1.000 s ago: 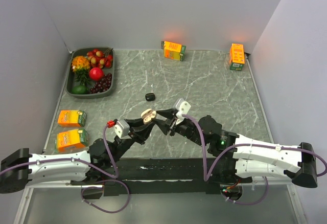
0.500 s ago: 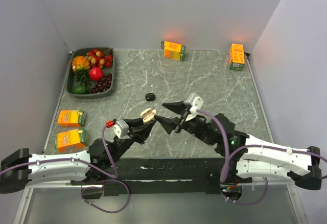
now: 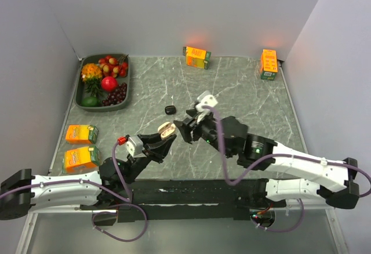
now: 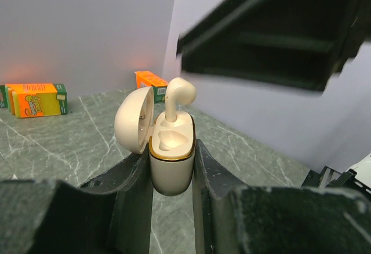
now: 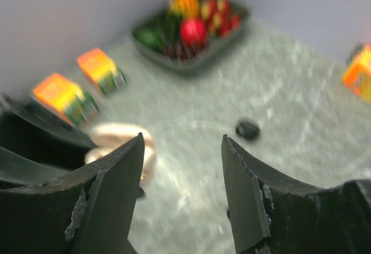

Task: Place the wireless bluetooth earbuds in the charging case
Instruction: Place the earbud in the charging case.

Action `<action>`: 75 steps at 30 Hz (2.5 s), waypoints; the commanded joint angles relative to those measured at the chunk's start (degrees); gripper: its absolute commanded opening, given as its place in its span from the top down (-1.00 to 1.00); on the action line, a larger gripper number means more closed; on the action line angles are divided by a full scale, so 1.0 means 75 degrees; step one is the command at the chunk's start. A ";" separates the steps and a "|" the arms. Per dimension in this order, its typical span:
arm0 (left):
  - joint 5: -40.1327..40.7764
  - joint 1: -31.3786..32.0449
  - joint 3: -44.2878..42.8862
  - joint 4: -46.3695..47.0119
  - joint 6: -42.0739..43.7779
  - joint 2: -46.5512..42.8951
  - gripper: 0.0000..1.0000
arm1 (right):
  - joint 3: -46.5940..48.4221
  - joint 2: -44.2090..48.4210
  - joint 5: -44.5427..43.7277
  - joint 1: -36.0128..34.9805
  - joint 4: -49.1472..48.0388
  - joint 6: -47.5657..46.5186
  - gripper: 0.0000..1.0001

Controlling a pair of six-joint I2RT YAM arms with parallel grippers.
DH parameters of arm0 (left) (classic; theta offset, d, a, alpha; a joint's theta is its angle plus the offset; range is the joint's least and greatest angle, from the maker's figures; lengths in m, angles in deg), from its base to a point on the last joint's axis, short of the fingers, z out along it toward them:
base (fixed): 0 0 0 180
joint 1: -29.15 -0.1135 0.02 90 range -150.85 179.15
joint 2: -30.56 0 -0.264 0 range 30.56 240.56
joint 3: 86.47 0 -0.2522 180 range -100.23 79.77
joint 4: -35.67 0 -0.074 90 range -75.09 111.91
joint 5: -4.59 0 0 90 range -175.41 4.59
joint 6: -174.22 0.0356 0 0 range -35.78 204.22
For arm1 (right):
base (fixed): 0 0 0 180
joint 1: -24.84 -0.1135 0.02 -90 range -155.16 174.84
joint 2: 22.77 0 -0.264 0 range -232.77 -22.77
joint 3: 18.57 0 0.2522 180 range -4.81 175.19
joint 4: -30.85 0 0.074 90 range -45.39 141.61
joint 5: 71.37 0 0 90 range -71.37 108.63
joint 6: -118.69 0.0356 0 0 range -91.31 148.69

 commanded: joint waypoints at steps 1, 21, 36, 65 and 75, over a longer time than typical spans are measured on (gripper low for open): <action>0.0028 -0.0020 -0.0136 0.0301 0.0006 -0.0202 0.98 | 0.0255 -0.0197 -0.0449 0.0051 0.1056 0.0371 -0.27; -0.0019 -0.0009 -0.0101 0.0301 -0.0041 -0.0178 0.98 | 0.0313 -0.0127 -0.0543 0.0273 0.1407 0.0688 -0.29; -0.0019 -0.0020 -0.0101 0.0195 -0.0053 -0.0190 0.98 | 0.0454 -0.0291 0.0101 0.0391 0.1243 0.0723 -0.29; -0.0077 -0.0009 -0.0042 0.0160 -0.0135 -0.0272 0.98 | 0.0642 -0.0209 0.1531 0.1141 0.1619 0.1556 -0.34; -0.0066 -0.0020 -0.0042 0.0195 -0.0158 -0.0214 0.98 | 0.0700 -0.0256 0.1882 0.0989 0.1525 0.1462 -0.33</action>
